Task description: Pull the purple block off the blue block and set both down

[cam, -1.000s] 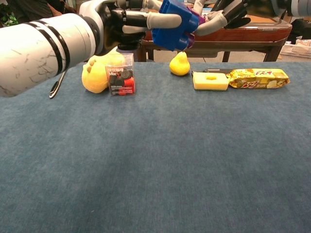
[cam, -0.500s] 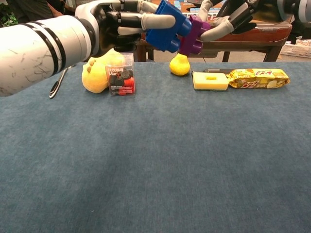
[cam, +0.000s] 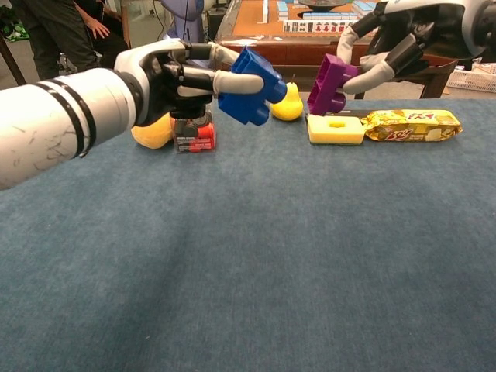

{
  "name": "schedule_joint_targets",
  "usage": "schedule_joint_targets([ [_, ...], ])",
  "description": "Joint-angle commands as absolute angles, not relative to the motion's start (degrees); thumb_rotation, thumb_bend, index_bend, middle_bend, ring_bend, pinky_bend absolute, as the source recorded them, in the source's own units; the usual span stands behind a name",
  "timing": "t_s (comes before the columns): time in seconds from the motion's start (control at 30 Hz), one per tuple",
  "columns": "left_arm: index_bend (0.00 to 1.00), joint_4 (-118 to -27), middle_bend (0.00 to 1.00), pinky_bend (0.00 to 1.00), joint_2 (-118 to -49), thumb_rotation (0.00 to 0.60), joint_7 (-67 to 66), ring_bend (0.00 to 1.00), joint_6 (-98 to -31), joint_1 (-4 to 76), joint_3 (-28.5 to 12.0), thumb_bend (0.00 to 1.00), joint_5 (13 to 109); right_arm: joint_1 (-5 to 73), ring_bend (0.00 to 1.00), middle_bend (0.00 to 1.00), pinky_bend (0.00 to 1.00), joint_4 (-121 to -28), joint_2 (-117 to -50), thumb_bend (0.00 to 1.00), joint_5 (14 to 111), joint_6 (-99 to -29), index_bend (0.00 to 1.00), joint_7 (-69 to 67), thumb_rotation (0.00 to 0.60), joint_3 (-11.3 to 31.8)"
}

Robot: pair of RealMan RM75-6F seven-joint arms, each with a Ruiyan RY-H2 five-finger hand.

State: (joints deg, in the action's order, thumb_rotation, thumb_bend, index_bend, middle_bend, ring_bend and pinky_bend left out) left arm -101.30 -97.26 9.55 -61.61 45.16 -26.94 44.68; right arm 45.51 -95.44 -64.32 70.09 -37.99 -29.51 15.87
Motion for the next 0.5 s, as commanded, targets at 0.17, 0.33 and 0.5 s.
schedule_joint_targets([
  [0.17,0.68,-99.38,1.00,1.00,-97.79,0.600,7.12,1.00,-60.43,44.98,-23.54,0.06,46.22,45.44,1.00,1.00,1.00,-93.21,-65.24,0.45,69.24,-35.91,0.70,-26.35,0.600,13.08],
  [0.33,0.67,-98.04,1.00,1.00,-98.48,0.600,4.99,1.00,-59.60,45.08,-21.15,0.06,47.21,45.41,1.00,1.00,1.00,-90.96,-66.78,0.45,68.11,-35.92,0.70,-22.49,0.600,11.40],
  [0.5,0.67,-96.06,1.00,1.00,-99.13,0.600,1.34,1.00,-58.18,45.76,-18.21,0.06,48.21,45.96,1.00,1.00,1.00,-88.70,-68.32,0.45,66.17,-36.14,0.70,-16.08,0.600,9.64],
])
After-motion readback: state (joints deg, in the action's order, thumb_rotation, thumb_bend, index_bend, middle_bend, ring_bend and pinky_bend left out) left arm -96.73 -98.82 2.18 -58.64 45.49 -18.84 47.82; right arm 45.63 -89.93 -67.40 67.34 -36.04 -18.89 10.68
